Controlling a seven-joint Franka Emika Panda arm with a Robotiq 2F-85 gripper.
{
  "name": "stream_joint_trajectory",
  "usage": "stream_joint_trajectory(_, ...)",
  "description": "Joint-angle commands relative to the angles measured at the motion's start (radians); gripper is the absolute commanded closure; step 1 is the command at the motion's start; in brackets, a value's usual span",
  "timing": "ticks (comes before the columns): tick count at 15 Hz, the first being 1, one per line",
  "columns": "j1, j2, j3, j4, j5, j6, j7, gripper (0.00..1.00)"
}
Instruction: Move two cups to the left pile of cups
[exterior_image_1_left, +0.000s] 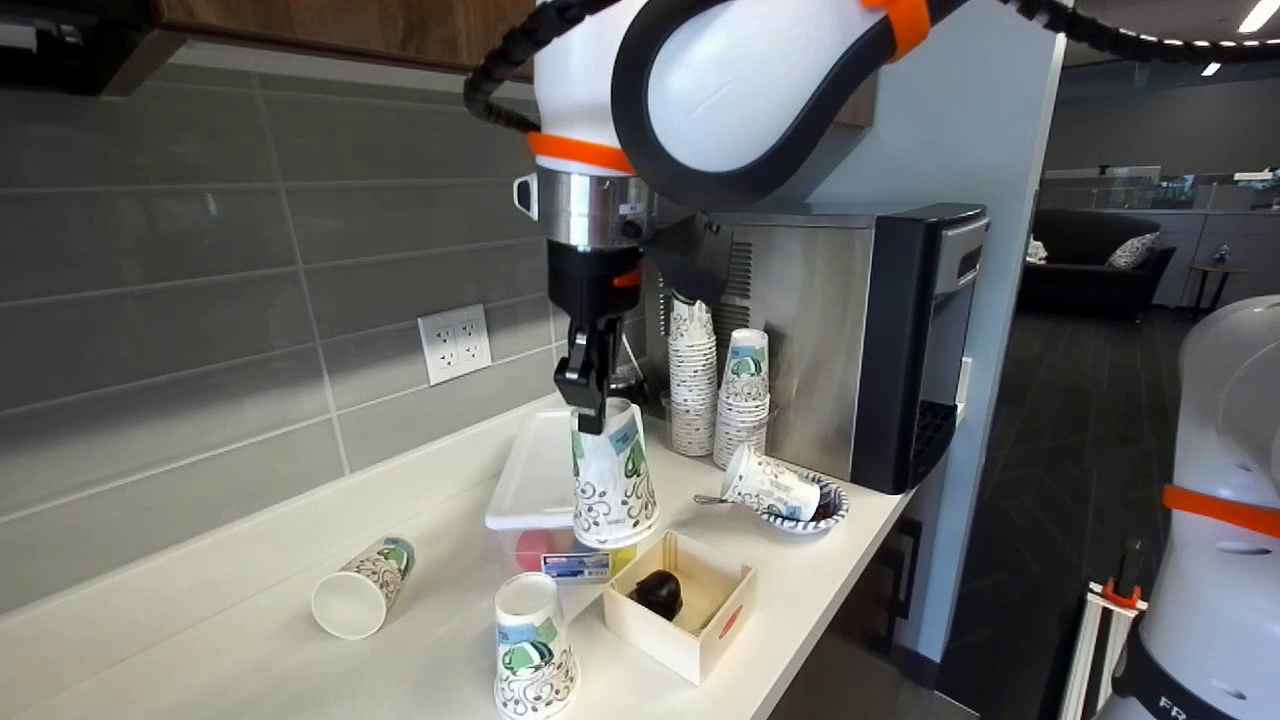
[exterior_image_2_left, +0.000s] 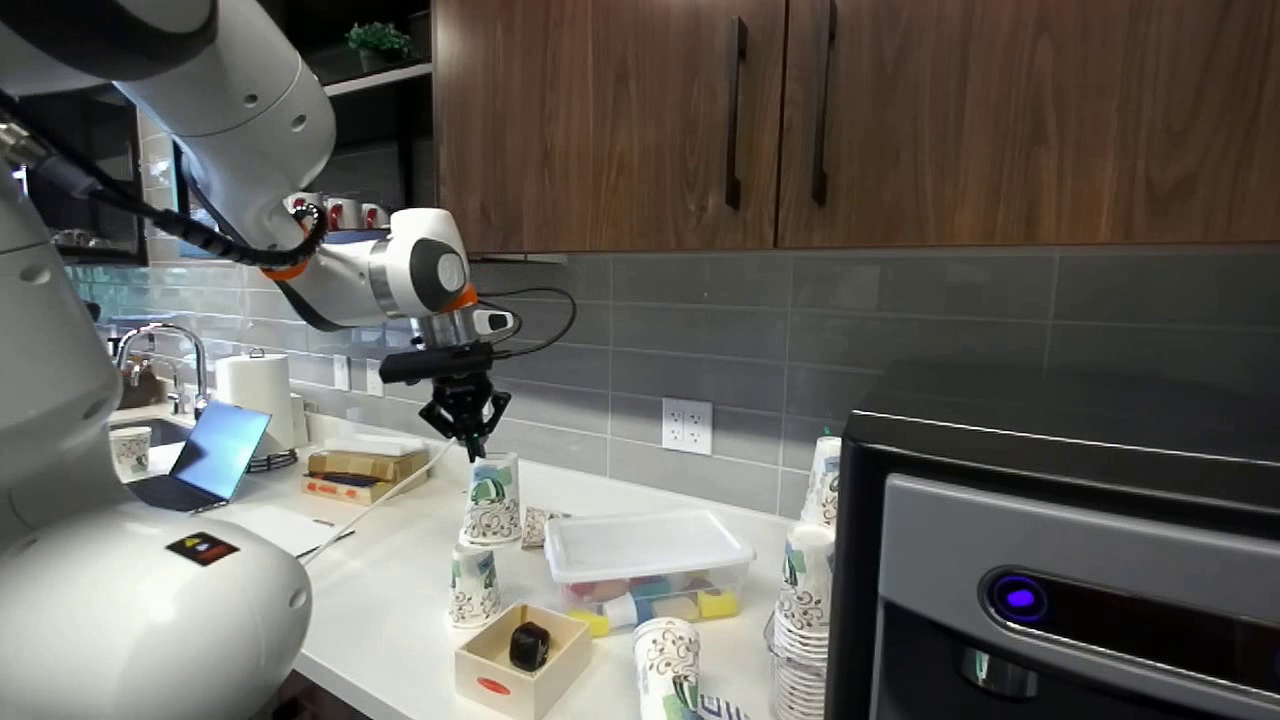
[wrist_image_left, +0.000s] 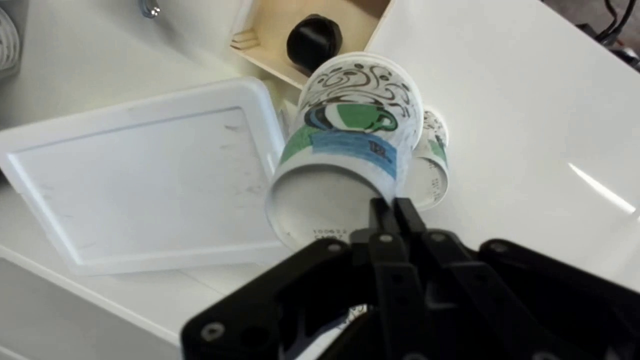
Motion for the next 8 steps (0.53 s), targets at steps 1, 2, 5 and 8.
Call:
stream_joint_trajectory(1, 0.021, 0.077, 0.022, 0.027, 0.032, 0.014, -0.048, 0.99)
stream_joint_trajectory(2, 0.026, 0.093, 0.030, 0.028, 0.030, 0.027, -0.050, 0.99)
stream_joint_trajectory(5, 0.035, 0.134, 0.041, 0.030, 0.032, 0.101, -0.062, 0.99)
stream_joint_trajectory(8, 0.036, 0.160, 0.047, 0.036, 0.035, 0.164, -0.076, 0.99)
